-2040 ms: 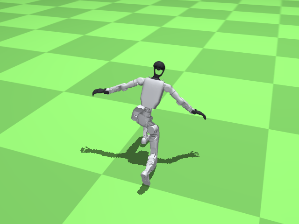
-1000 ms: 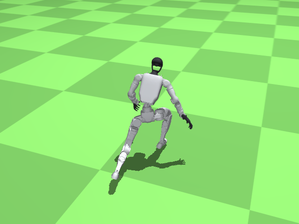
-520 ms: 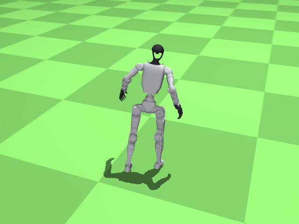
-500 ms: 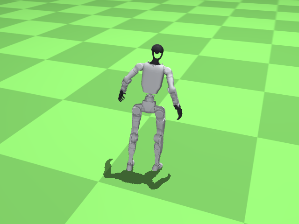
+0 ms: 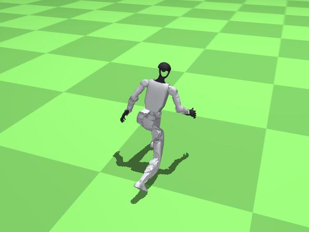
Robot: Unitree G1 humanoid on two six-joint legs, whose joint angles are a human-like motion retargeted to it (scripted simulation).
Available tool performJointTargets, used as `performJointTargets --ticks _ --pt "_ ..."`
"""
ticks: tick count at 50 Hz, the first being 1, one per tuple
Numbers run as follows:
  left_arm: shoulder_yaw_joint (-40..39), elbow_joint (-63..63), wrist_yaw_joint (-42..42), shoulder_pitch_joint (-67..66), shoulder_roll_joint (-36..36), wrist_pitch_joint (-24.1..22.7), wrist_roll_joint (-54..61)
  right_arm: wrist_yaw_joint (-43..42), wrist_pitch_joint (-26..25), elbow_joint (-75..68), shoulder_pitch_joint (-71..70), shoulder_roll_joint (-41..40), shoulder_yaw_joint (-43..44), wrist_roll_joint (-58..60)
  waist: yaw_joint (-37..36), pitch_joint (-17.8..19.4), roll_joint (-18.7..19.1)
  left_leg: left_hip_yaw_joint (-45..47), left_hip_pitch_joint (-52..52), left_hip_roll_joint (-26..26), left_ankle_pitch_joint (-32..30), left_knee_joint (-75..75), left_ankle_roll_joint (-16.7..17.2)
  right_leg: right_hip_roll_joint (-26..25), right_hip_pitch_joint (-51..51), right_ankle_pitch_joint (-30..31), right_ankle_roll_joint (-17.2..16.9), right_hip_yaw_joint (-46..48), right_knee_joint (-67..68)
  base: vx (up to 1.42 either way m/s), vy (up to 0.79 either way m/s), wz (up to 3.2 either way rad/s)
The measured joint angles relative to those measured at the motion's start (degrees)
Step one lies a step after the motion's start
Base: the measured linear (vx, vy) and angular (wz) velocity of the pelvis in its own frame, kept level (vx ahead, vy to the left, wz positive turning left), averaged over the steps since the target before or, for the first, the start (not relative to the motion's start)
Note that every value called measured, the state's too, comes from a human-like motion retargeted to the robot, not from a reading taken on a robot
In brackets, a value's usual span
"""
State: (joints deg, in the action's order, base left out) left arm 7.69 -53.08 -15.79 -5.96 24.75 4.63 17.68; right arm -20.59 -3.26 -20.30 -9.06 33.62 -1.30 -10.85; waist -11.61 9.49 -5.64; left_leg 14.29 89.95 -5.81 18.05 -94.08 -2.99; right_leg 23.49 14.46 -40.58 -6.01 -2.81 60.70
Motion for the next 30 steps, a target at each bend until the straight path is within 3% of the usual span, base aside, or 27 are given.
performJointTargets --ticks 5,10,12,15,17,20,21,23,25,28,30 --pt "3.2 1.8 6.9 3.1 2.7 1.6 -7.2 0.0 -1.3 0.6 2.4 -4.6 0.3 1.4 1.3 1.5 2.0 2.2 0.0 0.2 1.4 -3.9 -0.3 -0.7 -0.7 6.3 -3.8 -3.7 7.5 0.12 0.08 0.1" --pt "1.7 -2.4 8.4 5.6 8.0 0.3 -7.1 -0.2 0.2 1.1 -0.2 -7.1 -6.0 2.2 0.0 -1.4 -0.8 2.6 -1.6 -2.8 1.8 -1.0 2.9 6.2 -3.4 6.0 3.3 1.7 1.5 0.13 0.02 -0.58" --pt "2.9 -2.3 6.1 5.6 10.4 -1.1 -5.1 0.7 1.2 4.6 0.2 -5.8 -8.8 1.7 -0.3 -3.7 -2.4 2.9 -3.0 -2.6 0.1 3.4 3.4 5.7 -4.5 10.4 3.0 1.8 -4.5 0.19 -0.01 -0.18" --pt "6.2 4.3 0.6 2.9 14.2 -3.4 -2.7 3.5 2.7 13.6 6.4 -1.3 -10.0 -0.1 -1.8 -10.0 -5.1 3.2 -5.4 -0.9 -4.6 13.7 3.3 2.7 -5.9 23.8 0.4 1.3 -19.2 0.3 0.01 0.19" --pt "7.1 13.5 -1.7 -1.0 16.9 -5.5 -2.7 5.8 3.6 19.5 14.7 1.9 -7.5 -1.8 -5.1 -13.4 -6.8 3.0 -9.9 0.4 -9.1 23.9 4.2 0.5 -4.4 38.7 -2.5 0.4 -33.8 0.37 0.03 -0.05" --pt "5.4 28.8 -1.0 -8.7 20.1 -8.2 -3.2 8.3 5.1 24.2 27.8 3.3 -2.6 -4.5 -12.1 -14.0 -9.0 1.0 -22.8 3.1 -18.8 45.7 7.0 -1.6 -2.6 60.6 -6.4 -3.8 -51.4 0.29 0.03 -0.6" --pt "4.5 32.0 -0.2 -11.4 20.3 -9.0 -3.0 8.4 5.5 23.3 30.3 2.6 -2.1 -5.0 -14.3 -13.2 -8.8 -1.3 -29.8 3.9 -23.2 56.1 8.2 -2.7 -3.4 63.0 -7.5 -4.8 -53.2 0.22 0.01 -1.06" --pt "2.8 35.8 1.3 -16.5 19.7 -9.7 -2.2 8.4 5.7 19.4 33.0 0.7 -2.2 -5.6 -18.1 -11.3 -6.7 -6.7 -45.0 3.4 -30.8 76.6 9.7 -6.1 -5.3 62.4 -8.2 -5.4 -54.6 0.21 0.01 -1.25" --pt "1.6 35.7 3.4 -20.1 17.9 -9.3 -1.5 8.2 5.2 12.9 32.4 -1.4 -3.3 -5.5 -19.4 -9.5 -3.9 -10.1 -58.4 1.1 -31.0 90.5 9.8 -10.4 -7.4 56.0 -7.1 -3.0 -54.5 0.21 0.01 -0.64" --pt "1.7 29.8 8.7 -20.6 14.6 -7.1 -0.8 9.7 3.1 1.3 28.5 -4.1 -4.8 -5.0 -13.4 -8.2 -3.8 -8.6 -69.8 3.2 -19.0 95.8 8.8 -14.1 -13.5 47.5 -5.3 3.3 -55.8 0.16 -0.02 1.24" --pt "3.1 24.0 12.1 -18.7 13.0 -5.4 -1.4 11.1 1.7 -6.2 26.3 -5.8 -5.7 -5.4 -6.3 -8.7 -4.5 -9.2 -74.1 5.9 -16.0 93.4 9.1 -16.0 -19.1 45.7 -5.0 6.6 -57.3 0.09 -0.05 2.82"
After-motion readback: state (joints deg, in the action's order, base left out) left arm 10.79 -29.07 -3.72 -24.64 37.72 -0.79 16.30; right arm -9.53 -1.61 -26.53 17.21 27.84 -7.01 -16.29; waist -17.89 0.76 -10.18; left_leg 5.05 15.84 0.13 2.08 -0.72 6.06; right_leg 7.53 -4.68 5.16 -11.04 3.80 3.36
